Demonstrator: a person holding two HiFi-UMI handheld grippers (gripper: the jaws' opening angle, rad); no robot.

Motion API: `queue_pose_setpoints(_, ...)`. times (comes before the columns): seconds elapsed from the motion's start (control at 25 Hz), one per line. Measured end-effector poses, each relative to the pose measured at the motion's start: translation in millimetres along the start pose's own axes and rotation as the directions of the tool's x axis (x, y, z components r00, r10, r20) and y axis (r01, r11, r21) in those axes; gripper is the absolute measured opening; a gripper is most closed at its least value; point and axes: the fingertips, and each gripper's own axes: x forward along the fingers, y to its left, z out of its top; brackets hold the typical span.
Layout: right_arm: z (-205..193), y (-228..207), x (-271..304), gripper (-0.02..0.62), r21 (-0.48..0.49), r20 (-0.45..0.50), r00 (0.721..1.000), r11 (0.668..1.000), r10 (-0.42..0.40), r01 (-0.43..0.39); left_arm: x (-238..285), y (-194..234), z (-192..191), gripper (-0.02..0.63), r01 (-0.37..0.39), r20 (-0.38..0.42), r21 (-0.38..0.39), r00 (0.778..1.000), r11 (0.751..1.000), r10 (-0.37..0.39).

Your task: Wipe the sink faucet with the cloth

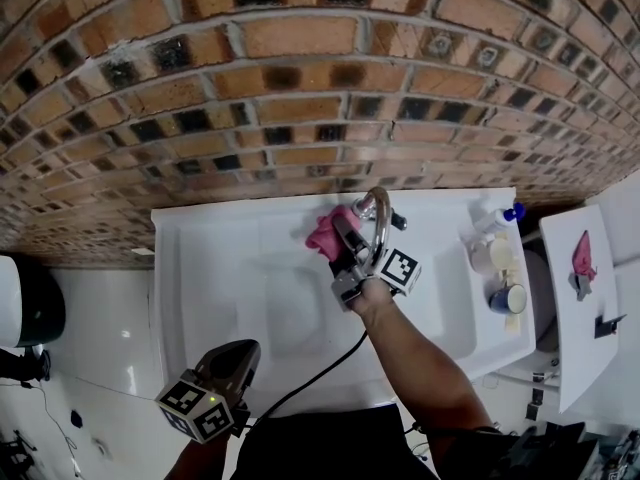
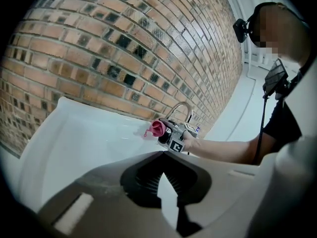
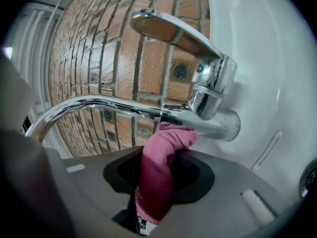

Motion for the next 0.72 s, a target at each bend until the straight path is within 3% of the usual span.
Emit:
queue_pose_setpoints(0.44, -2.3, 14.1, -4.4, 0.143, -0.032, -0.021, 0.999, 0.999, 0.034, -0.034, -7.9, -6.3, -3.9, 0.006, 0.005, 0.014, 0.006, 1.000, 1.000, -0.005)
queue_pose_setpoints(0.72, -4.9, 20.1, -41.8, 0.143, -0.072, -0.023, 1.000, 0.997, 0.016, -0.018, -10.1, -21.5, -3.2, 0.006, 0.039, 0.023, 0.034, 0.999, 0.999, -0.040)
